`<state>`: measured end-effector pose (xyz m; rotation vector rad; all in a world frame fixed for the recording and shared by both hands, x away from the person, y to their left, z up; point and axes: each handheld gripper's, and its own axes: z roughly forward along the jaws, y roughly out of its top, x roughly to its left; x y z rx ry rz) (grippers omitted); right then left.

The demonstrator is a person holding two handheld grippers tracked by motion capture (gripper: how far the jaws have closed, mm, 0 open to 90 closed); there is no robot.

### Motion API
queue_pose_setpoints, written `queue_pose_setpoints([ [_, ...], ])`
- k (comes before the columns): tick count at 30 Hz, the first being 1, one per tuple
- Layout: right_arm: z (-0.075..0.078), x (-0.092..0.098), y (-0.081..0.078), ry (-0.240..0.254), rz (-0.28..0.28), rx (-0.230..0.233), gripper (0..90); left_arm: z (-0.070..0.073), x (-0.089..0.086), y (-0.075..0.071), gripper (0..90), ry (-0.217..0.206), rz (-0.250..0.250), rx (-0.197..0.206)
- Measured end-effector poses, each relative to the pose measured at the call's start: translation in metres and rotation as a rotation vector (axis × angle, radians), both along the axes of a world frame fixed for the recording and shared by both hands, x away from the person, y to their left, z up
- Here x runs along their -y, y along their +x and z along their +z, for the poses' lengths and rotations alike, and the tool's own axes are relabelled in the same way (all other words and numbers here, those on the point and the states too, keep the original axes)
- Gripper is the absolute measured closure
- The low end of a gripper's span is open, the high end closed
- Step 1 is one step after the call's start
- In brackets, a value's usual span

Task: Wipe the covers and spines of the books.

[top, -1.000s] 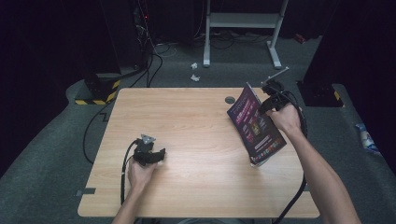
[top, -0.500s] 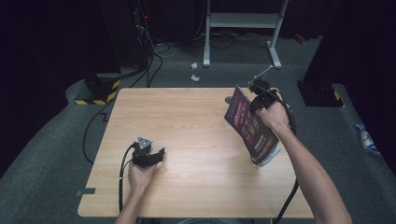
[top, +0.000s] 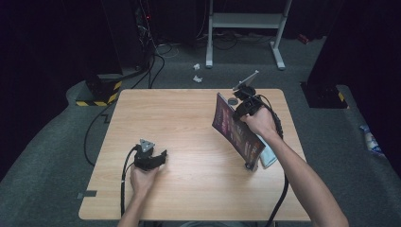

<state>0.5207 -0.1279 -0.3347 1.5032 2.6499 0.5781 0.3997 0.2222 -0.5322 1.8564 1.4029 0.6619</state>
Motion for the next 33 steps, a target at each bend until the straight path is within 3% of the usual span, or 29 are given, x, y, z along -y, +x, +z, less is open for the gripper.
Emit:
queue_pose_setpoints([
  [1, -0.003, -0.003, -0.001, 0.052, 0.009, -0.024, 83.7, 0.000, 0.000, 0.000, 34.3, 0.000, 0.000, 0.000],
  [2, -0.005, -0.005, -0.002, 0.069, 0.020, -0.035, 83.7, 0.000, 0.000, 0.000, 34.3, 0.001, 0.000, 0.001],
  [9, -0.024, -0.029, -0.013, 0.109, 0.079, -0.061, 83.5, 0.000, 0.000, 0.000, 34.3, 0.000, 0.000, 0.002],
  [11, -0.035, -0.040, -0.018, 0.110, 0.106, -0.058, 83.4, 0.000, 0.000, 0.000, 34.3, -0.002, 0.000, 0.001],
  [22, -0.070, -0.066, -0.021, 0.119, 0.127, -0.053, 82.7, 0.000, -0.002, 0.000, 34.3, -0.019, 0.003, -0.003],
  [33, -0.090, -0.081, -0.024, 0.117, 0.158, -0.041, 81.5, 0.001, -0.003, 0.001, 34.3, -0.032, 0.003, -0.008],
])
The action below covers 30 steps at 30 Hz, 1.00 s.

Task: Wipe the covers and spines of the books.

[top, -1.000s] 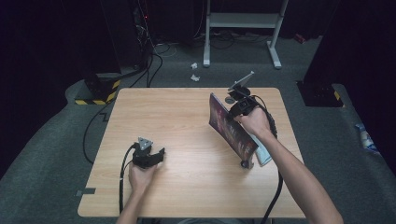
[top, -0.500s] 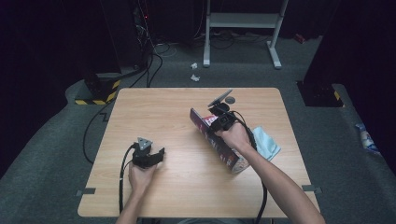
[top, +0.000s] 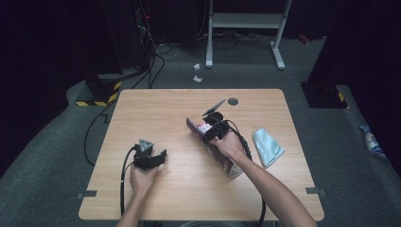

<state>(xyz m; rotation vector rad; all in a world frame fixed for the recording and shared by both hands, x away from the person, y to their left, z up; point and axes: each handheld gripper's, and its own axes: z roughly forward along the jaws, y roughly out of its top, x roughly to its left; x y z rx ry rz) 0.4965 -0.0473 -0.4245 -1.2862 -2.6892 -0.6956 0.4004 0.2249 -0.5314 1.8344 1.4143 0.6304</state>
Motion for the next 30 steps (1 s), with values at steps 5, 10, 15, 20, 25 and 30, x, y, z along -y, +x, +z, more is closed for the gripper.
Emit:
queue_pose_setpoints([
  [5, -0.004, -0.005, -0.001, -0.008, 0.022, 0.019, 80.4, 0.000, 0.000, 0.000, 34.3, -0.002, 0.001, -0.001],
  [10, -0.009, -0.010, -0.003, -0.015, 0.037, 0.019, 79.1, 0.001, -0.001, 0.001, 34.2, -0.013, 0.003, -0.010],
  [15, -0.013, -0.016, -0.006, -0.031, 0.053, 0.018, 76.9, 0.001, 0.000, 0.000, 33.9, -0.008, 0.004, -0.015],
  [20, -0.017, -0.021, -0.007, -0.050, 0.075, 0.016, 75.1, 0.002, 0.000, 0.001, 33.9, -0.011, 0.006, -0.019],
  [25, -0.022, -0.027, -0.008, -0.052, 0.080, -0.008, 71.8, 0.003, 0.000, 0.001, 33.9, -0.015, 0.007, -0.024],
  [30, -0.026, -0.031, -0.011, -0.071, 0.096, -0.005, 70.1, 0.003, 0.000, 0.001, 33.9, -0.015, 0.007, -0.028],
])
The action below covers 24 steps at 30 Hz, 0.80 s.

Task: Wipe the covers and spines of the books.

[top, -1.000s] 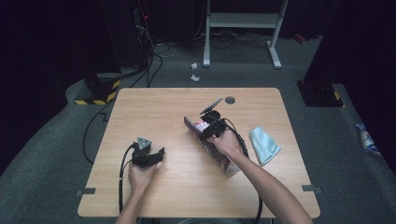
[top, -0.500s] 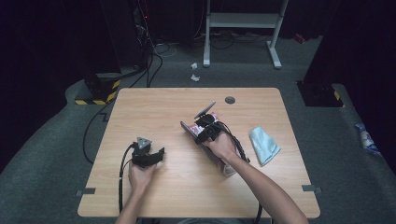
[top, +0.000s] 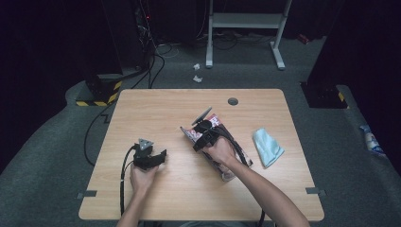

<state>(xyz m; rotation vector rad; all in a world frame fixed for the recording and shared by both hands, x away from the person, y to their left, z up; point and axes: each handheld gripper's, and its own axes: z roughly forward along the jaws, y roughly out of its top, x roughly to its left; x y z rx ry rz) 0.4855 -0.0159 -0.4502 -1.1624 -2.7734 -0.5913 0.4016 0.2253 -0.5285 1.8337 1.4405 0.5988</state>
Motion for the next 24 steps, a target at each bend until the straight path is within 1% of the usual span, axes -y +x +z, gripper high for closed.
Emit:
queue_pose_setpoints([
  [4, -0.005, -0.003, -0.002, -0.001, 0.003, -0.003, 68.5, 0.000, 0.000, 0.000, 33.9, 0.003, 0.001, -0.001],
  [5, -0.007, -0.003, -0.002, -0.001, 0.012, -0.001, 67.9, 0.000, 0.000, 0.000, 33.9, 0.003, 0.001, -0.002],
  [11, -0.008, -0.005, -0.004, 0.013, 0.011, -0.017, 63.6, 0.001, 0.000, 0.000, 33.9, -0.002, 0.003, -0.009],
  [17, -0.011, -0.003, -0.007, 0.056, 0.016, -0.029, 58.7, 0.003, 0.001, -0.002, 33.8, 0.003, -0.004, -0.026],
  [19, -0.014, -0.002, -0.008, 0.094, 0.016, -0.043, 57.4, 0.004, 0.002, -0.002, 33.8, 0.007, -0.008, -0.032],
  [20, -0.013, -0.002, -0.009, 0.096, 0.012, -0.051, 58.6, 0.004, 0.003, -0.003, 33.7, 0.001, -0.007, -0.035],
  [21, -0.013, -0.002, -0.010, 0.086, 0.018, -0.037, 58.7, 0.004, 0.004, -0.003, 33.7, 0.003, -0.013, -0.036],
  [22, -0.013, -0.001, -0.010, 0.089, 0.030, -0.024, 58.8, 0.004, 0.005, -0.004, 33.6, 0.006, -0.019, -0.039],
  [23, -0.012, 0.001, -0.010, 0.095, 0.025, -0.028, 58.9, 0.004, 0.006, -0.004, 33.6, 0.004, -0.024, -0.043],
  [24, -0.012, 0.003, -0.010, 0.102, 0.031, -0.016, 59.1, 0.005, 0.008, -0.005, 33.5, -0.001, -0.030, -0.049],
])
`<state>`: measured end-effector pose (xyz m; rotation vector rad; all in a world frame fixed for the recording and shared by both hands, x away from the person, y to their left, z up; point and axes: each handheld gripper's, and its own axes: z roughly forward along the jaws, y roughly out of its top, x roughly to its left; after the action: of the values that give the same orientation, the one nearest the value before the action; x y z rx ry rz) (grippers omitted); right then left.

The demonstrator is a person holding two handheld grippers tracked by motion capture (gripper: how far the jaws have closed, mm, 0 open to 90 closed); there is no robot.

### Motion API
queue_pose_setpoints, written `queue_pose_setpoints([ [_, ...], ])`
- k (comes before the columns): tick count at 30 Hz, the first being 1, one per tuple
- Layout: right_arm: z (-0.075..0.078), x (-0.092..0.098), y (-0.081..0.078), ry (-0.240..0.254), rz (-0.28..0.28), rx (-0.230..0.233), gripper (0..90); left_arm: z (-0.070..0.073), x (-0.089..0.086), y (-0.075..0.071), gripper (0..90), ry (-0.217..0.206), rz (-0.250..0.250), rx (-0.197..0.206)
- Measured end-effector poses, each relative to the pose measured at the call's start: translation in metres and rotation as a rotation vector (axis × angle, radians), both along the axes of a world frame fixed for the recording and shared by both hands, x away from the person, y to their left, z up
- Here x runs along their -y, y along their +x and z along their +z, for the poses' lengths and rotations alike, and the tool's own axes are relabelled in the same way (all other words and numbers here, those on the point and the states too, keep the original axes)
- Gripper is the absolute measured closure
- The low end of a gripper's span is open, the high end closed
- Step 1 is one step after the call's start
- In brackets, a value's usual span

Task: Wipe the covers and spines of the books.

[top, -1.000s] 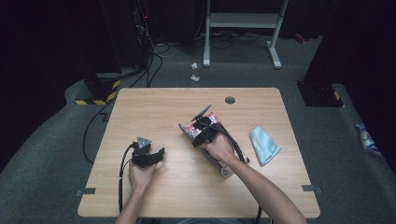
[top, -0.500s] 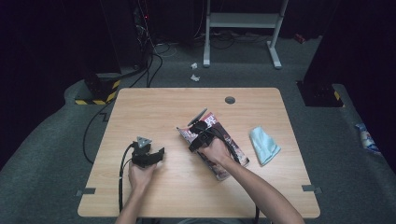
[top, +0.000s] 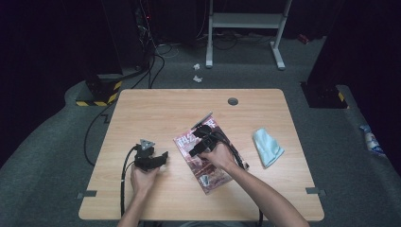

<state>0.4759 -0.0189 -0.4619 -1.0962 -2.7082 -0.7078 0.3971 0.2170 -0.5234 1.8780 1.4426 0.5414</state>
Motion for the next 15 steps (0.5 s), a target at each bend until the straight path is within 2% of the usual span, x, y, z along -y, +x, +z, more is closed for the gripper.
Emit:
queue_pose_setpoints([
  [3, 0.003, 0.010, 0.001, 0.016, -0.032, 0.003, 59.5, 0.002, 0.005, -0.002, 33.1, -0.004, -0.022, -0.007],
  [7, 0.004, 0.031, 0.006, 0.025, -0.071, 0.034, 60.0, 0.006, 0.015, -0.007, 32.8, -0.003, -0.054, -0.007],
  [10, 0.003, 0.045, 0.007, 0.015, -0.098, 0.054, 60.2, 0.009, 0.026, -0.011, 32.0, -0.020, -0.080, -0.027],
  [13, 0.003, 0.057, 0.007, -0.021, -0.104, 0.105, 60.4, 0.011, 0.038, -0.016, 31.6, -0.009, -0.114, -0.045],
  [15, 0.002, 0.067, 0.006, -0.019, -0.121, 0.116, 60.4, 0.013, 0.048, -0.020, 31.4, -0.004, -0.142, -0.056],
])
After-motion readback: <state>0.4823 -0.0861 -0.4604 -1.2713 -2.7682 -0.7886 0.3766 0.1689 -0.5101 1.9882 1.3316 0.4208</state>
